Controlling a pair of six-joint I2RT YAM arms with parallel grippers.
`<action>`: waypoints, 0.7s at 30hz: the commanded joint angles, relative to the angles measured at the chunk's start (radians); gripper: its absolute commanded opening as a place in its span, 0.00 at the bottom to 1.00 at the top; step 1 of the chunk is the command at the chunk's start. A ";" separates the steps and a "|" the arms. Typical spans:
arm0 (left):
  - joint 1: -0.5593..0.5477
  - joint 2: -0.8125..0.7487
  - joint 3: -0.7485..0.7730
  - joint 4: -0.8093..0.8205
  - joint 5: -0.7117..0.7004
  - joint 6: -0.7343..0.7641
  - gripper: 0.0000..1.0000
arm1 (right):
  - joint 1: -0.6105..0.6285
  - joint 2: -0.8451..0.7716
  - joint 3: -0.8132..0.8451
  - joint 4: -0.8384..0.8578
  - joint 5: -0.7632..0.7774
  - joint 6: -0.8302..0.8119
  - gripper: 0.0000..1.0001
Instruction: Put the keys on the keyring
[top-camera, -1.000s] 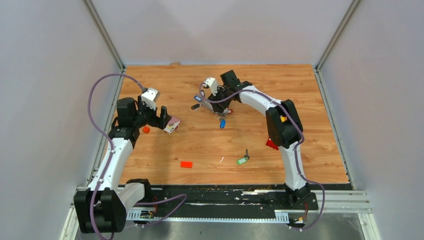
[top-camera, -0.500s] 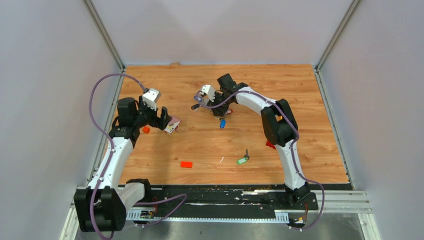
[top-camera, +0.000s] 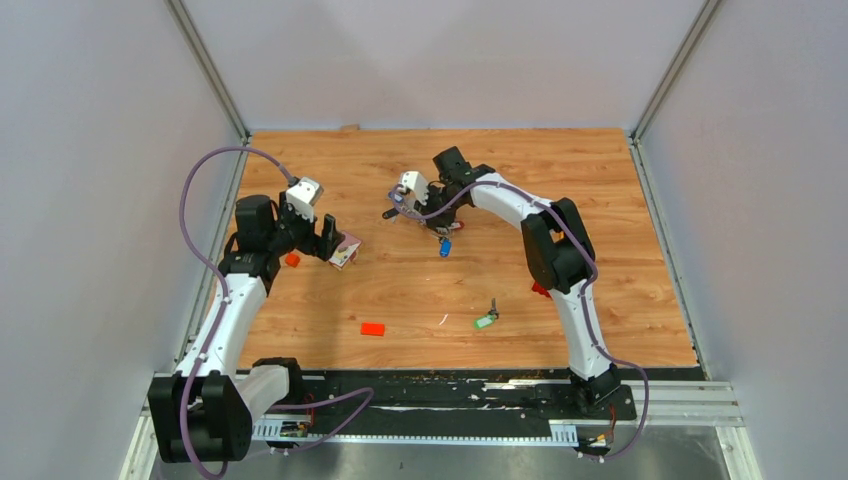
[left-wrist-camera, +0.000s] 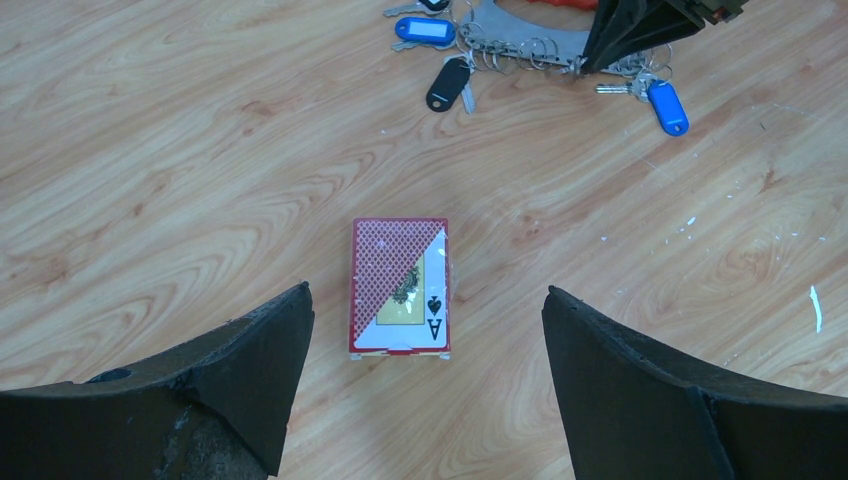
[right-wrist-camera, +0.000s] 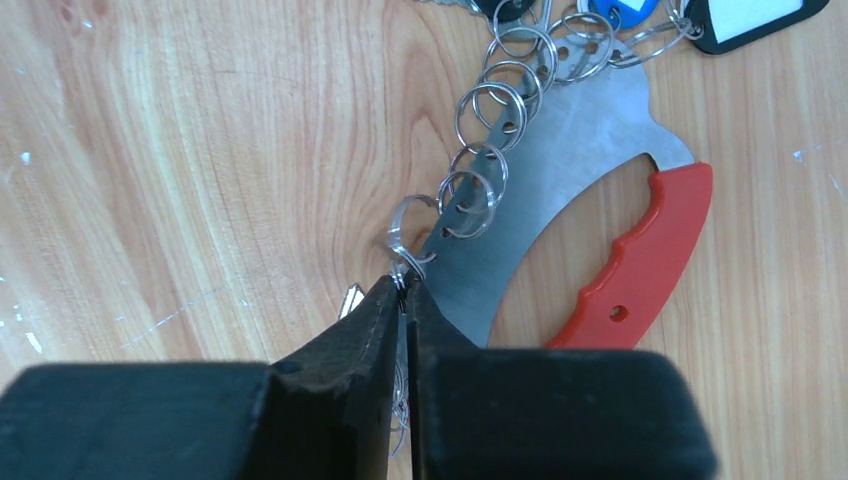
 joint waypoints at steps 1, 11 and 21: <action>-0.004 -0.005 0.033 -0.002 0.020 0.018 0.91 | 0.010 0.002 0.040 -0.021 -0.048 -0.042 0.02; -0.011 0.002 0.028 0.020 0.025 -0.006 0.90 | 0.010 -0.111 -0.021 -0.041 -0.083 -0.067 0.00; -0.080 0.095 0.154 -0.026 0.105 0.017 0.82 | 0.010 -0.324 -0.144 -0.070 -0.182 -0.124 0.00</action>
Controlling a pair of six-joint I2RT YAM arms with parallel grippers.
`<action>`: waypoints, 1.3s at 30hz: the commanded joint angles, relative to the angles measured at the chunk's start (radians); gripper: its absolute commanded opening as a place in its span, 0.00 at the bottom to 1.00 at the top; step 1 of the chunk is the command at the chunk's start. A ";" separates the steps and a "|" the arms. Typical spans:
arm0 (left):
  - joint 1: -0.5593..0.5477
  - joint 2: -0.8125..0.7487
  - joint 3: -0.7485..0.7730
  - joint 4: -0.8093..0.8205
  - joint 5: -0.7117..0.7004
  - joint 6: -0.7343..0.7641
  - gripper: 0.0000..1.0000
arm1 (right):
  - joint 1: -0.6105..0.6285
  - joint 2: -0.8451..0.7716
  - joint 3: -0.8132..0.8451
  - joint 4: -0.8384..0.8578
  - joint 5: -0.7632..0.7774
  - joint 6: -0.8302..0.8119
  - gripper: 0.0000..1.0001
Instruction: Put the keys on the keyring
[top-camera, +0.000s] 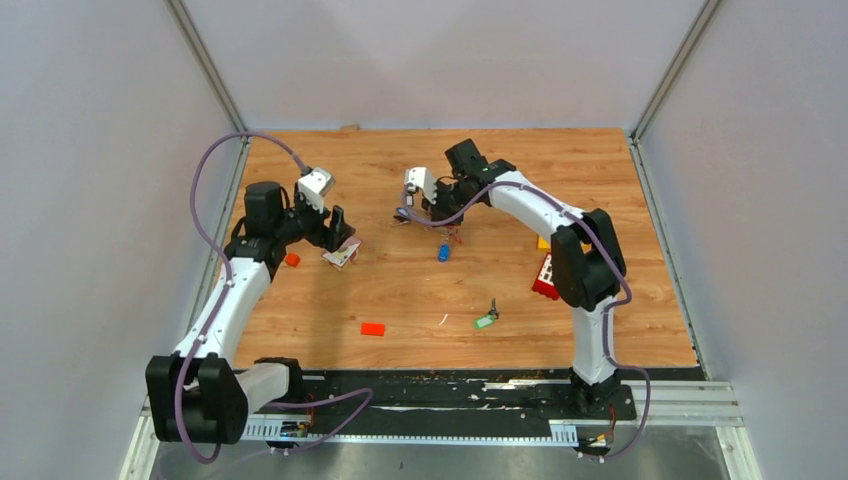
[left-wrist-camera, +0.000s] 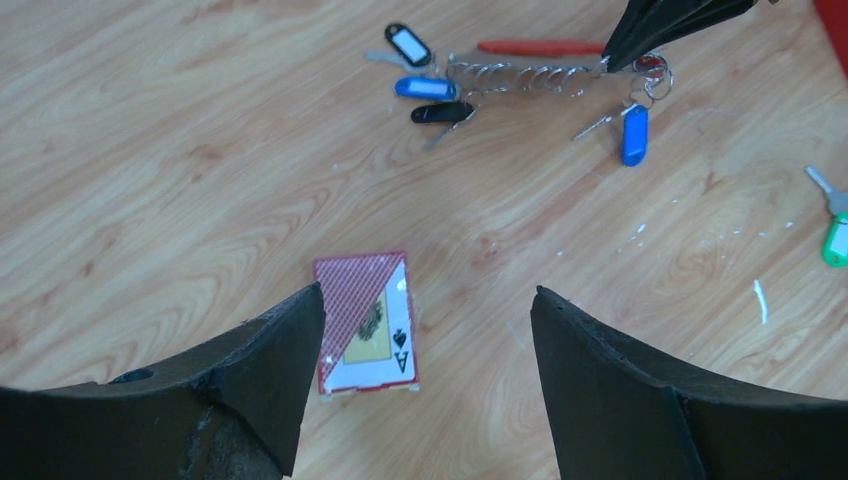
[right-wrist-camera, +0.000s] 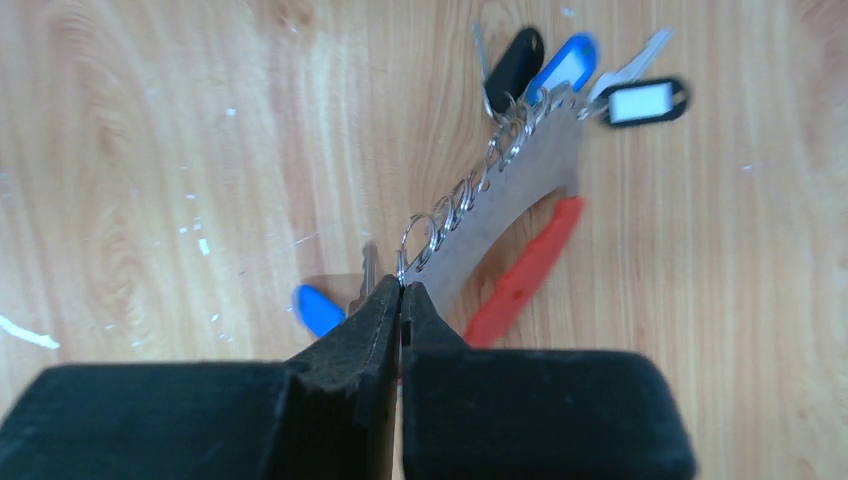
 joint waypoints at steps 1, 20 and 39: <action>-0.045 0.039 0.104 -0.002 0.081 0.016 0.80 | 0.007 -0.145 -0.029 -0.012 -0.105 -0.053 0.00; -0.317 0.229 0.239 0.362 0.353 -0.195 0.36 | 0.004 -0.428 -0.139 0.127 -0.427 0.279 0.00; -0.389 0.220 0.123 0.422 0.445 -0.151 0.34 | 0.003 -0.511 -0.292 0.180 -0.426 0.243 0.00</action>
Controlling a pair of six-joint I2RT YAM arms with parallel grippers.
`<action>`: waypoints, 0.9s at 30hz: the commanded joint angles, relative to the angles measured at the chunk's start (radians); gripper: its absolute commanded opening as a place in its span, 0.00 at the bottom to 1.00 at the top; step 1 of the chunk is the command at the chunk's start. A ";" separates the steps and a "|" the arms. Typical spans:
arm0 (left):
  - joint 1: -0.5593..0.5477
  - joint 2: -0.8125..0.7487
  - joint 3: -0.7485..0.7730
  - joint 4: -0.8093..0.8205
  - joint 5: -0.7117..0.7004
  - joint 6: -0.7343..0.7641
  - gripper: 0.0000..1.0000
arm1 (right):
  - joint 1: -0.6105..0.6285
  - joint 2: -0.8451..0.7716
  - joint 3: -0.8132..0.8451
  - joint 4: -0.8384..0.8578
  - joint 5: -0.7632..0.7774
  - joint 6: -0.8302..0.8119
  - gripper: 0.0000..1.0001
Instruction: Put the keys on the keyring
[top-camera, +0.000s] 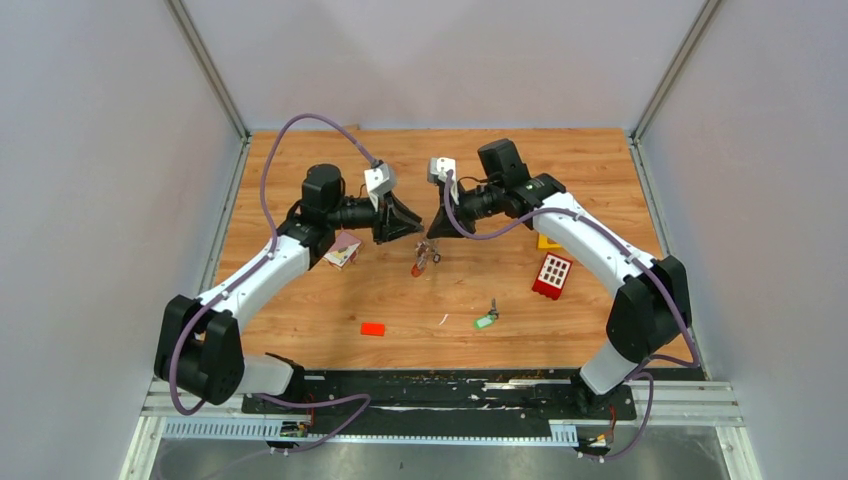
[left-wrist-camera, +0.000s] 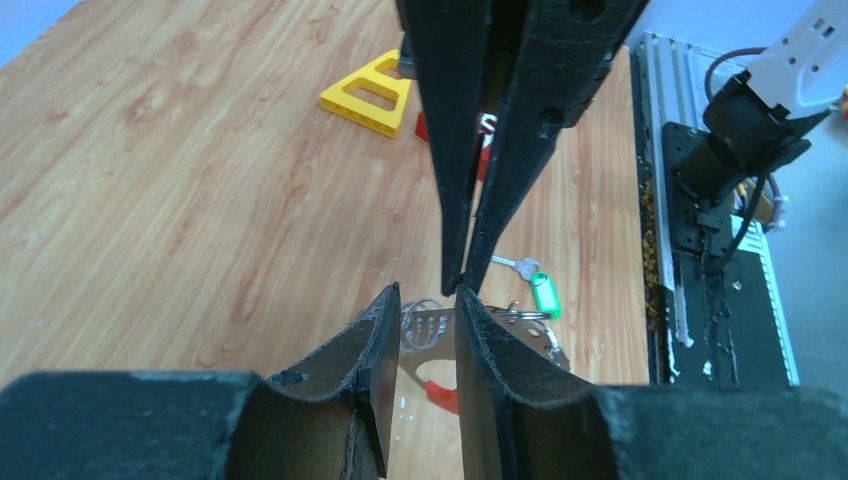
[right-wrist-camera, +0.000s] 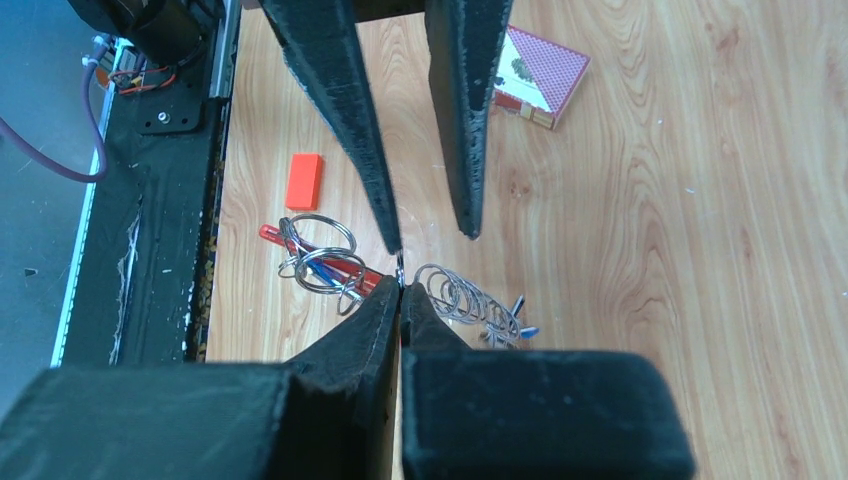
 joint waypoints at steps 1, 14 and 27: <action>-0.024 -0.015 -0.016 0.026 0.062 0.029 0.35 | 0.004 -0.047 -0.011 0.062 -0.036 -0.028 0.00; -0.038 -0.017 -0.047 -0.003 0.053 0.122 0.37 | 0.004 -0.053 -0.023 0.021 -0.096 -0.094 0.00; -0.042 -0.004 -0.055 -0.019 0.047 0.166 0.19 | 0.004 -0.050 -0.023 0.003 -0.124 -0.115 0.00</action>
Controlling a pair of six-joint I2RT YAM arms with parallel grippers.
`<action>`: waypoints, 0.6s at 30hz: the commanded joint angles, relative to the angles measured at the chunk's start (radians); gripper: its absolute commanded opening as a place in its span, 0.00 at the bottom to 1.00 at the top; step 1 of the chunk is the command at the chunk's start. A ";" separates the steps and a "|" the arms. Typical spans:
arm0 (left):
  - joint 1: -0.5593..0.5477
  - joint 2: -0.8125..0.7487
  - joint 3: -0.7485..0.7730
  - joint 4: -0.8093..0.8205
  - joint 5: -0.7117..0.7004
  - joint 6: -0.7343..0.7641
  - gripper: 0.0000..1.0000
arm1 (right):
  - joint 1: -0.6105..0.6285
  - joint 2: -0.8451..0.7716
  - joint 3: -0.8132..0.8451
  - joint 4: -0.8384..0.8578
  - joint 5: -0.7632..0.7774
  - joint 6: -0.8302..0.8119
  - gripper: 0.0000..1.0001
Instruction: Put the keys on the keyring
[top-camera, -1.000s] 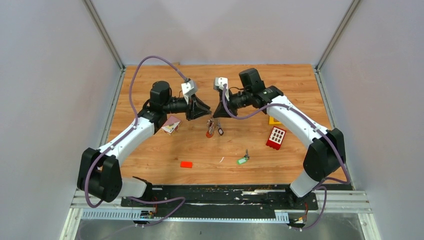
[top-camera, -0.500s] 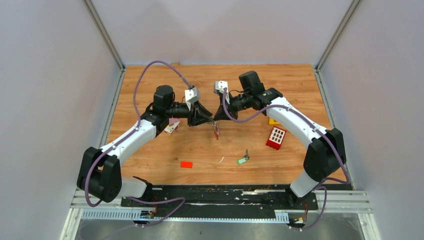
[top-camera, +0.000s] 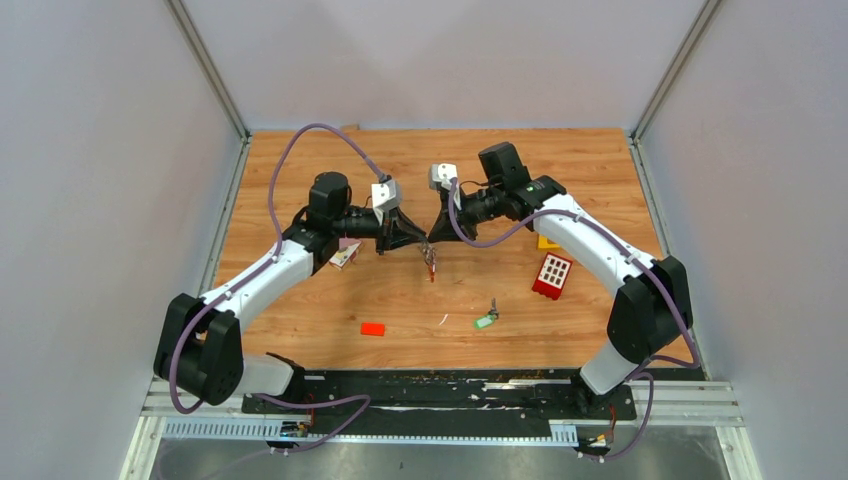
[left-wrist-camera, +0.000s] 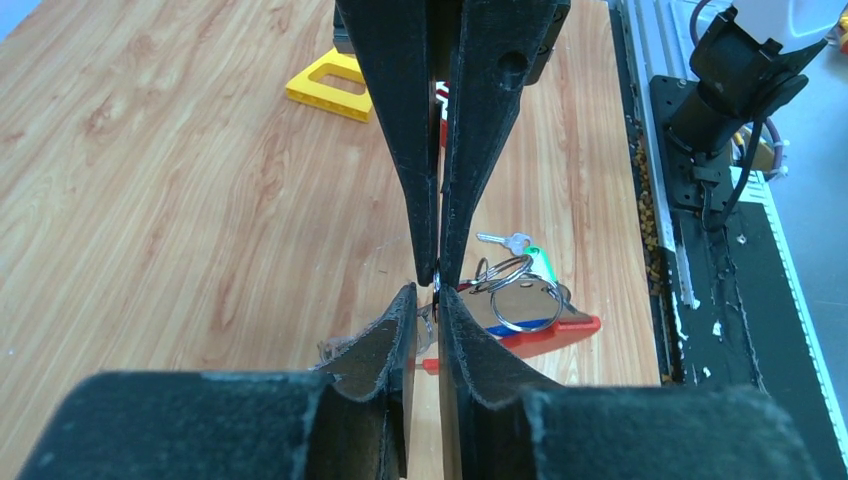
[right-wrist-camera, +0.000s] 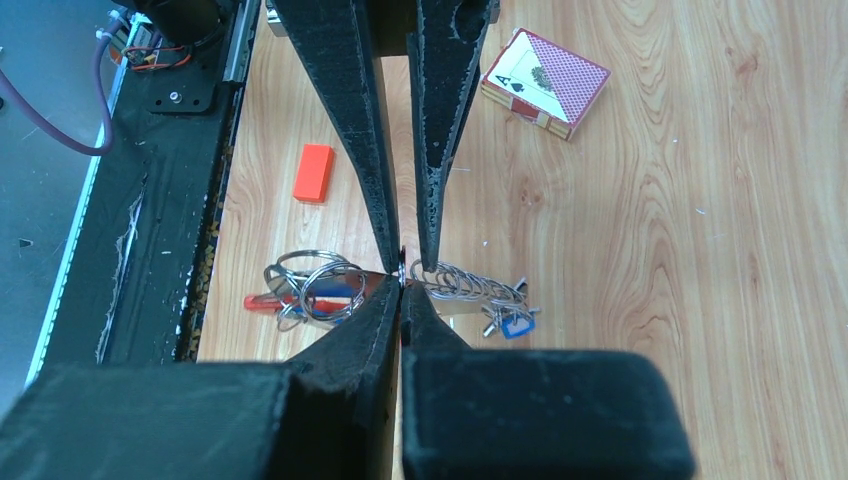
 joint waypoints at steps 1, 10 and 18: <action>-0.005 -0.003 -0.008 -0.010 0.005 0.054 0.19 | 0.005 -0.045 0.008 0.015 -0.073 -0.027 0.00; -0.005 0.014 -0.007 0.008 0.007 0.028 0.05 | 0.004 -0.043 0.010 0.013 -0.083 -0.027 0.00; -0.005 -0.009 0.000 0.023 0.034 -0.039 0.00 | 0.004 -0.050 -0.015 0.049 -0.032 -0.012 0.00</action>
